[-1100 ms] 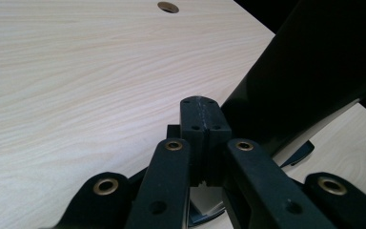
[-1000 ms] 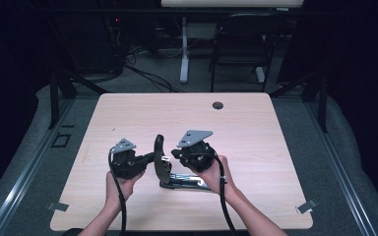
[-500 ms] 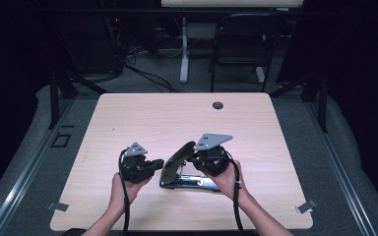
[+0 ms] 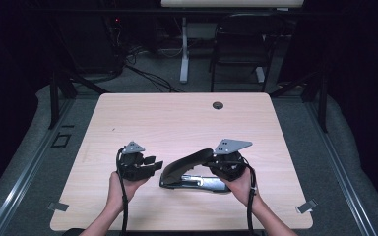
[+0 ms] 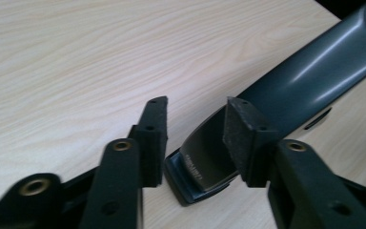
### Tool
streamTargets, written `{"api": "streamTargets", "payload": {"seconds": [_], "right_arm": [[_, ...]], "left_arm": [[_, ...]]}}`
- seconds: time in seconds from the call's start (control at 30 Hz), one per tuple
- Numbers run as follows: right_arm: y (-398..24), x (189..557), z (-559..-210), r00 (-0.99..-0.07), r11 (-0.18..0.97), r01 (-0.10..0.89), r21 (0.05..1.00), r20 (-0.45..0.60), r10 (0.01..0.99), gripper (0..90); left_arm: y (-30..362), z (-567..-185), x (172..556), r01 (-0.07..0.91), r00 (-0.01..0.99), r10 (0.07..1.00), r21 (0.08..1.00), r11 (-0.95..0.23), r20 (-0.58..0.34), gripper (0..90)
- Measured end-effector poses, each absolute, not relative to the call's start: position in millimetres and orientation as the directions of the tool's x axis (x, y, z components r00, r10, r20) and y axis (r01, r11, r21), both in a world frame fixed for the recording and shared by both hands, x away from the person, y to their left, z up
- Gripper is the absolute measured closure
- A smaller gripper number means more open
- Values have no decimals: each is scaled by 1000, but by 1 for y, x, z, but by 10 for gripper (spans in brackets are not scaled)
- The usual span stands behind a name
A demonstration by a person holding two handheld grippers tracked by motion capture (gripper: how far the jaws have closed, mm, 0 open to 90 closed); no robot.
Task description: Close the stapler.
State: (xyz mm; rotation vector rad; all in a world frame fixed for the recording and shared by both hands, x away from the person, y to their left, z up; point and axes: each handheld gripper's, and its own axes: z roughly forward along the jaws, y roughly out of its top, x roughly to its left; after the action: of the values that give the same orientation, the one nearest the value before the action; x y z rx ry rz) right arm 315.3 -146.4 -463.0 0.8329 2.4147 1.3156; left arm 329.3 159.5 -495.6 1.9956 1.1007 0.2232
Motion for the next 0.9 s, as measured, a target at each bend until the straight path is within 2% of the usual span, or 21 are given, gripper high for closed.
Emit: {"api": "streamTargets", "payload": {"seconds": [0.23, 0.37, 0.67, 0.9], "right_arm": [[-158, 315, -462, -788, 426, 369, 826, 35, 614, 900], [-168, 312, -465, -772, 429, 384, 817, 30, 635, 900], [-181, 309, -481, -749, 463, 434, 772, 23, 663, 900], [-188, 308, -495, -731, 500, 469, 728, 2, 683, 900]], "left_arm": [[176, -494, 334, 629, 553, 810, 735, -251, -196, 403], [188, -494, 338, 645, 524, 823, 732, -217, -218, 330], [210, -504, 347, 687, 500, 829, 698, -202, -252, 280], [213, -504, 348, 699, 488, 835, 686, -201, -252, 280]]}}
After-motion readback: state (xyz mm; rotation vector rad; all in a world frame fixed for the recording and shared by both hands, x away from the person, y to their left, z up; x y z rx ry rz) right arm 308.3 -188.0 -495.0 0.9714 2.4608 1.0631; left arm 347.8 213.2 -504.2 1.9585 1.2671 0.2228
